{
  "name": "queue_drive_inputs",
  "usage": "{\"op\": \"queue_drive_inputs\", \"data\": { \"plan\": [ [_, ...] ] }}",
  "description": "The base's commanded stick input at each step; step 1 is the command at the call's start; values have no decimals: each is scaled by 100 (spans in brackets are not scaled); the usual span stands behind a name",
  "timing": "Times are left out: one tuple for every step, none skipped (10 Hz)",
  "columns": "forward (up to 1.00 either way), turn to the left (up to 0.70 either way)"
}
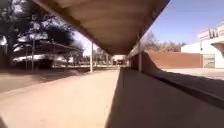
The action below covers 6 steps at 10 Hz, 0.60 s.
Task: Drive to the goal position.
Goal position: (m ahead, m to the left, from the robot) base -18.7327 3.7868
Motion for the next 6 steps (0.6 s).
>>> {"op": "queue_drive_inputs", "data": {
  "plan": [
    [0, 85],
    [0, 85],
    [0, 85],
    [0, 85],
    [0, 85],
    [0, 85]
  ]
}}
